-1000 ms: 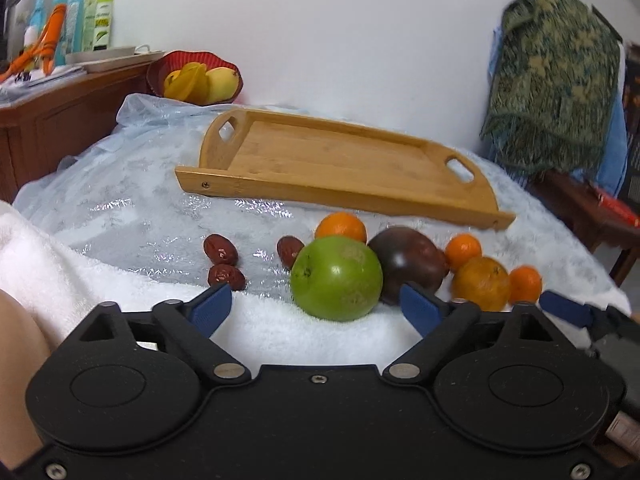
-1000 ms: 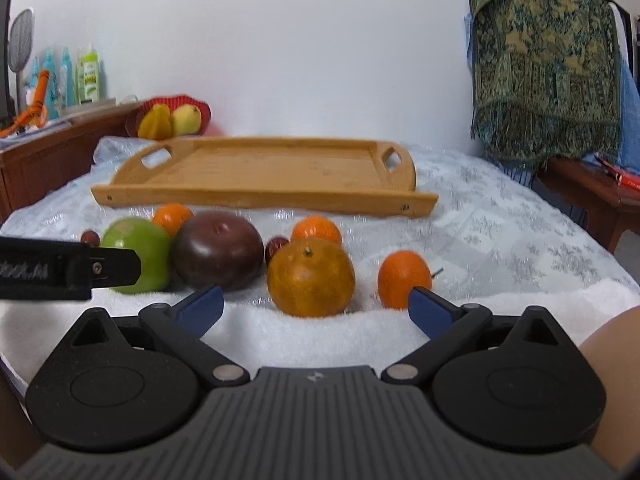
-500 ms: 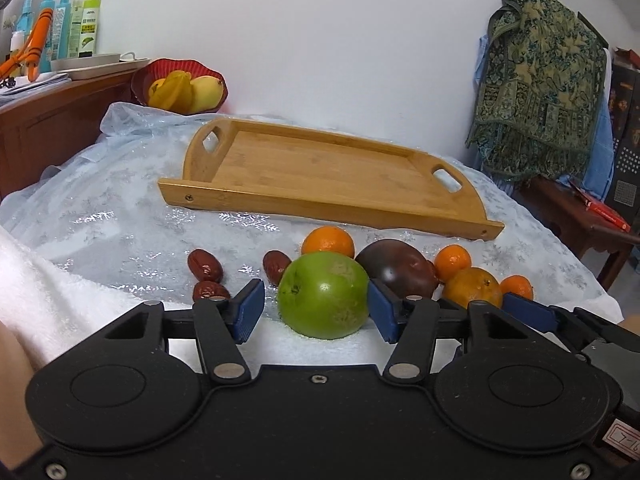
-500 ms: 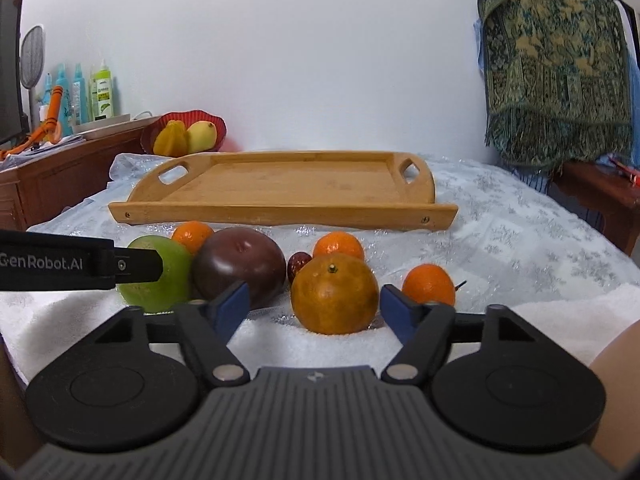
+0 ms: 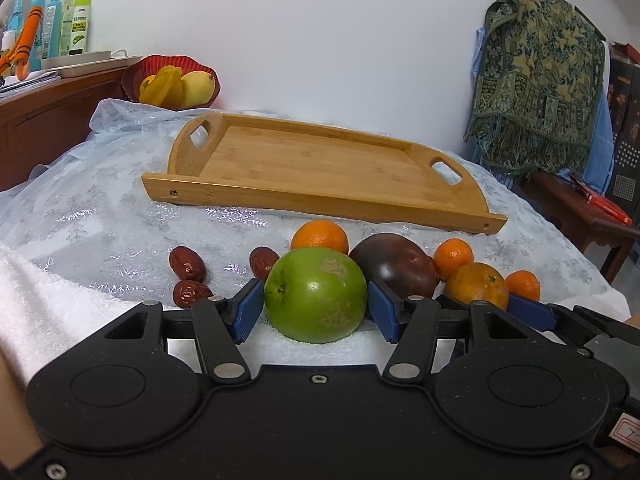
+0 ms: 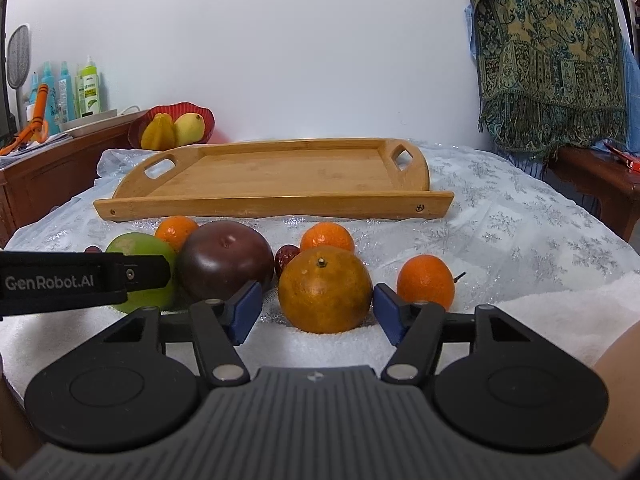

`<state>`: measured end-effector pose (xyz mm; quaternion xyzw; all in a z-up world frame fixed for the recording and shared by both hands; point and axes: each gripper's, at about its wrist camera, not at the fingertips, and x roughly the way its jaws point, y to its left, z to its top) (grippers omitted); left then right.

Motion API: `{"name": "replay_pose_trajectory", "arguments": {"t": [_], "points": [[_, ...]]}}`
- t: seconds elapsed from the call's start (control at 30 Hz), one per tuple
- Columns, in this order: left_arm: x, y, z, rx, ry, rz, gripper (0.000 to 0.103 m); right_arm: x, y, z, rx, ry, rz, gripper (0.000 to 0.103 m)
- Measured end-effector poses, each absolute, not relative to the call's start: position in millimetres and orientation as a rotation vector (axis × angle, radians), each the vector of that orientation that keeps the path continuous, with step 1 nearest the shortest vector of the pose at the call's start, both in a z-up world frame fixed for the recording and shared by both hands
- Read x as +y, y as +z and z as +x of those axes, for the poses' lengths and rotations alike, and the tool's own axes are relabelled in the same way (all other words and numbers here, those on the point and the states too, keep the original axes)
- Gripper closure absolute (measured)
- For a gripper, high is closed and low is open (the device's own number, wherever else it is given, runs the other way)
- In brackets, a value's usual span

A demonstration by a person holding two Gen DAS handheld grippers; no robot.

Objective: Organize fruits
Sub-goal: 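Grasp the green fruit with the left tool while the right tool grasps the large orange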

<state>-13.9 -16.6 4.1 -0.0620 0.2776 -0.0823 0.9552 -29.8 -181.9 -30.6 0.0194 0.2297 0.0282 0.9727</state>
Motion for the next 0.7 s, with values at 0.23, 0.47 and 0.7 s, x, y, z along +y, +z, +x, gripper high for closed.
{"name": "replay_pose_trajectory", "arguments": {"t": [0.23, 0.47, 0.7], "points": [[-15.7, -4.0, -6.0, 0.580, -0.172, -0.142, 0.044, -185.6, -33.6, -23.8, 0.491, 0.044, 0.074, 0.040], [-11.6, -7.9, -4.0, 0.571, -0.180, -0.154, 0.039, -184.1, -36.1, -19.7, 0.498, 0.039, 0.075, 0.040], [-7.5, -12.2, -4.2, 0.555, -0.173, -0.166, 0.032, -179.1, -37.8, -18.3, 0.494, 0.026, 0.045, 0.040]]}}
